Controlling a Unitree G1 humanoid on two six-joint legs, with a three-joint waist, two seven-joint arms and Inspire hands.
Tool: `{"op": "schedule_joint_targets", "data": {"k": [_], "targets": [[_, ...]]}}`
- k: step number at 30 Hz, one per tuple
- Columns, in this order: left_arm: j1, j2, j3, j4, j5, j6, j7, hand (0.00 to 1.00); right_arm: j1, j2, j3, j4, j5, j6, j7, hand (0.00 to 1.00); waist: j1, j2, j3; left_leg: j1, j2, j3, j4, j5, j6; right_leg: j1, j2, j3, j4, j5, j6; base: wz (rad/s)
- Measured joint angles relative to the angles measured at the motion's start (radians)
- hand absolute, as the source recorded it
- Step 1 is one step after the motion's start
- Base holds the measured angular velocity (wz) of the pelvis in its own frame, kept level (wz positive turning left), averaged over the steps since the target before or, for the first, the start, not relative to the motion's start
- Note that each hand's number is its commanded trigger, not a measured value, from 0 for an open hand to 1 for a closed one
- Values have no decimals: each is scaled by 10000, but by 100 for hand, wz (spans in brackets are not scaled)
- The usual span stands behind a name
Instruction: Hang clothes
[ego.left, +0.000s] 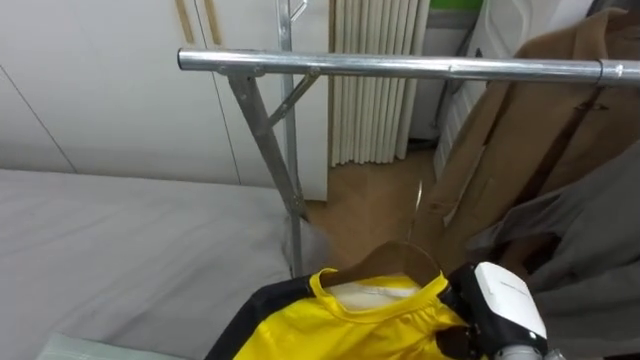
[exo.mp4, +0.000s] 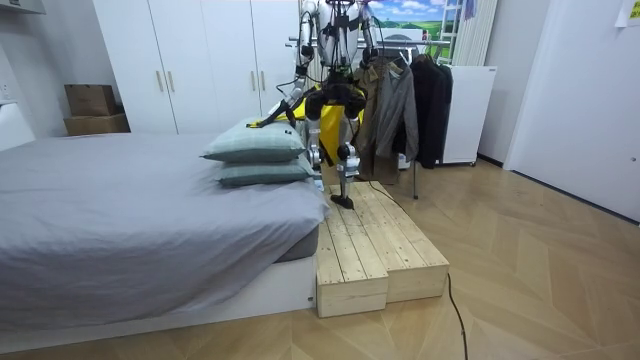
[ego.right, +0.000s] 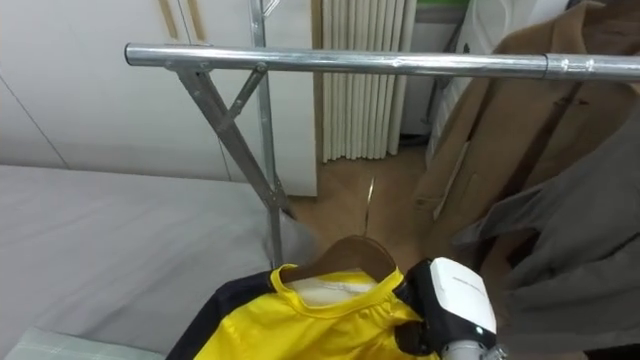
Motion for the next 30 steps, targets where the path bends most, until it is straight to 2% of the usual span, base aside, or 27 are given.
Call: {"op": "schedule_joint_targets", "data": {"k": [9, 12, 21, 24, 26, 30], "targets": [[110, 25, -14, -1, 0, 21, 203, 0, 1, -100, -4, -604, -304, 22, -38, 100, -203, -135, 5, 6, 36, -68, -51, -13, -17, 120, 41, 137, -228, 16, -45, 1], [166, 26, -21, -1, 0, 23, 312, 0, 0, -107, -71, -898, -274, 129, -54, 100, -207, -162, 2, 71, 38, -57, -106, -14, -18, 130, 10, 17, -249, 47, -90, -1], [213, 27, -22, 83, 10, 15, 502, 0, -49, -208, -461, -1347, -312, 105, -259, 100, -204, -161, 2, 184, 101, -86, -146, -33, -59, 298, 6, -163, -404, 107, -189, 1], [214, 39, -16, 83, 19, 15, 486, 0, -55, -384, -478, -1718, -473, 79, -258, 100, -191, -160, 1, 215, 123, -85, -148, -45, -78, 317, 27, -189, -408, 114, -211, 0], [250, 43, -38, 88, 11, 12, 485, 0, -162, -469, -498, -1832, -333, 41, -262, 100, -185, -160, 1, 251, 129, -91, -148, -50, -89, 358, 42, -114, -411, 117, -218, -2], [408, 56, -35, 89, 6, -230, 477, 0, -258, -679, -754, -2032, 924, -44, -262, 100, -161, -161, 2, 363, 128, -92, -172, -65, -96, 471, 63, -57, -411, 44, -186, 0]]}}
